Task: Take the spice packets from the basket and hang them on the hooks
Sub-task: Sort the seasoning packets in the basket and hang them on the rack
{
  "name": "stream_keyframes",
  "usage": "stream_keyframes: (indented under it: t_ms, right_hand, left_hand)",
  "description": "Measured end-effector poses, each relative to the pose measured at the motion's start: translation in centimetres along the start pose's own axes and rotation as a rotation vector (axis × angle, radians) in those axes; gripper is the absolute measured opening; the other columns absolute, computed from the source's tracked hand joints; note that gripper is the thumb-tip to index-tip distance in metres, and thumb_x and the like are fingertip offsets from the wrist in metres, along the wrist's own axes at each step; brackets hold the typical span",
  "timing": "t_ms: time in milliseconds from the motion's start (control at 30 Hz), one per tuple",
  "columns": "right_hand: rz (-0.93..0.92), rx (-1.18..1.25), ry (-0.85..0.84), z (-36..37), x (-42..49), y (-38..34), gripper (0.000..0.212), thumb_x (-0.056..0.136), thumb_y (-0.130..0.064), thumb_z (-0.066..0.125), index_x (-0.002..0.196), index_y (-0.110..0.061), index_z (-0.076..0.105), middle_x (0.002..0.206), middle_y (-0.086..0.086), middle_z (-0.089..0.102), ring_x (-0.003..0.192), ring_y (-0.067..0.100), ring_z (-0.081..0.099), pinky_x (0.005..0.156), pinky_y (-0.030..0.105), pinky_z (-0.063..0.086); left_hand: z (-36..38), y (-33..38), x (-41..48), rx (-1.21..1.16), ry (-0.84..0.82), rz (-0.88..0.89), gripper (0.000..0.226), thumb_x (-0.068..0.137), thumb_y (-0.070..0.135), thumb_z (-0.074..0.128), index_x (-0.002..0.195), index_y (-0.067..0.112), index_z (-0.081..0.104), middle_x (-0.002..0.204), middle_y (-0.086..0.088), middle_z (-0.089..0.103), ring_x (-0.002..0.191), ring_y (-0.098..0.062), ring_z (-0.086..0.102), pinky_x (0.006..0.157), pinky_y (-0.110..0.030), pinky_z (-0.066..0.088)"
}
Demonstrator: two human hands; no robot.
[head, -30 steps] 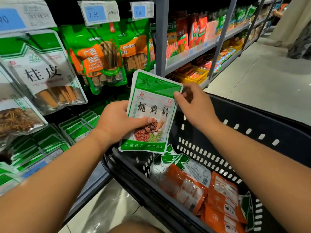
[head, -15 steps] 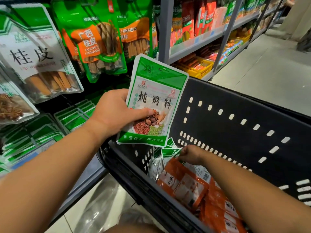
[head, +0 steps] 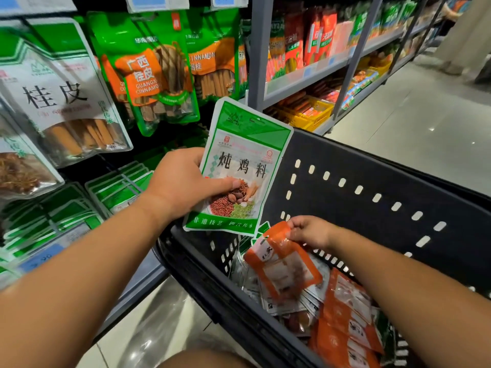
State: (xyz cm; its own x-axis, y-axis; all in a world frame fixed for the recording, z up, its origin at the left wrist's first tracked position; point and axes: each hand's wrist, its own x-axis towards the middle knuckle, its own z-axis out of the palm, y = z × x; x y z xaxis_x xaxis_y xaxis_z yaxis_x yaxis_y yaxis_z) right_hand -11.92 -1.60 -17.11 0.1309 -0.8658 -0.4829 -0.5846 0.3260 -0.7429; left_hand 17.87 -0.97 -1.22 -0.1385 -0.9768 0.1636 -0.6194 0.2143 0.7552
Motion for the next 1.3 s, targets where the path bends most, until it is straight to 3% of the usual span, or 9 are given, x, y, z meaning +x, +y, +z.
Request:
stream_keyframes:
  t_ms: [167,300,433,567,800,933,1100,1200,1300]
  right_hand:
    - [-0.059,0.242,0.151,-3.9,-3.5,-4.2,0.014,0.102,-0.008,0.056,0.093,-0.016,0.063,0.088,0.01,0.071,0.08,0.025,0.066,0.071,0.035,0.052]
    - [-0.057,0.388,0.343,-6.0,-7.1,-7.0,0.01,0.102,-0.012,0.055,0.099,-0.014,0.065,0.096,0.011,0.075,0.092,0.028,0.073,0.086,0.047,0.06]
    - [-0.104,0.581,0.523,-6.5,-9.8,-8.6,0.014,0.098,-0.011,0.054,0.096,-0.014,0.068,0.088,0.013,0.073,0.09,0.034,0.072,0.093,0.055,0.058]
    - [-0.168,0.814,0.554,-5.5,-10.8,-10.7,0.016,0.098,-0.009,0.053,0.094,-0.015,0.068,0.084,0.01,0.073,0.086,0.031,0.072,0.094,0.056,0.058]
    - [-0.253,0.694,0.657,-0.9,-9.5,-15.0,0.011,0.101,-0.019,0.057,0.096,-0.02,0.066,0.093,0.013,0.077,0.086,0.032,0.077,0.082,0.055,0.062]
    - [-0.298,0.675,0.666,1.3,-8.5,-16.1,0.01,0.099,-0.018,0.056,0.098,-0.016,0.066,0.092,0.013,0.075,0.087,0.034,0.075,0.08,0.058,0.061]
    - [-0.376,0.643,0.611,1.9,-8.4,-16.4,0.011,0.101,-0.02,0.059,0.102,-0.011,0.066,0.087,0.006,0.077,0.081,0.022,0.076,0.077,0.043,0.065]
    - [-0.398,0.606,0.608,1.4,-7.9,-15.7,0.015,0.102,-0.026,0.06,0.103,-0.014,0.068,0.088,0.001,0.077,0.081,0.015,0.076,0.077,0.038,0.064]
    - [-0.341,0.531,0.609,0.9,-7.0,-13.6,0.029,0.104,-0.038,0.055,0.099,-0.014,0.069,0.09,0.007,0.075,0.078,0.016,0.073,0.076,0.038,0.062]
  left_hand:
    - [-0.1,0.0,0.1,-0.002,0.015,-0.002,0.035,0.072,0.04,0.09,0.102,0.03,0.077,0.086,0.014,0.077,0.061,-0.009,0.072,0.056,-0.037,0.062]
    - [-0.3,0.0,-0.1,-0.013,0.06,0.0,0.032,0.073,0.04,0.089,0.1,0.03,0.076,0.083,0.021,0.072,0.069,0.002,0.07,0.057,-0.021,0.058]
    - [-0.2,0.0,0.0,-0.01,0.07,-0.019,0.034,0.072,0.041,0.09,0.101,0.029,0.077,0.084,0.019,0.073,0.072,-0.002,0.071,0.063,-0.028,0.059]
    - [-0.1,0.0,0.0,-0.012,0.063,-0.04,0.035,0.07,0.044,0.091,0.098,0.029,0.077,0.084,0.018,0.075,0.071,-0.002,0.072,0.064,-0.031,0.06]
    - [-0.2,0.2,-0.2,-0.052,0.06,-0.047,0.029,0.07,0.041,0.091,0.095,0.032,0.077,0.083,0.021,0.073,0.076,0.0,0.072,0.072,-0.028,0.059]
    - [-0.4,0.1,-0.4,-0.1,0.054,-0.044,0.024,0.074,0.036,0.089,0.096,0.031,0.077,0.081,0.022,0.073,0.071,0.007,0.071,0.062,-0.011,0.054]
    - [-0.4,-0.1,-0.7,-0.09,0.022,-0.024,0.015,0.08,0.034,0.086,0.091,0.027,0.079,0.083,0.014,0.079,0.073,-0.004,0.075,0.074,-0.034,0.063]
    - [-0.4,0.0,-0.8,-0.093,0.035,-0.013,0.011,0.084,0.033,0.083,0.092,0.027,0.079,0.084,0.015,0.078,0.071,-0.001,0.075,0.071,-0.028,0.062]
    - [-0.4,0.0,-0.9,-0.127,0.039,-0.014,0.009,0.085,0.031,0.081,0.094,0.03,0.078,0.085,0.018,0.076,0.072,0.0,0.074,0.067,-0.021,0.061]
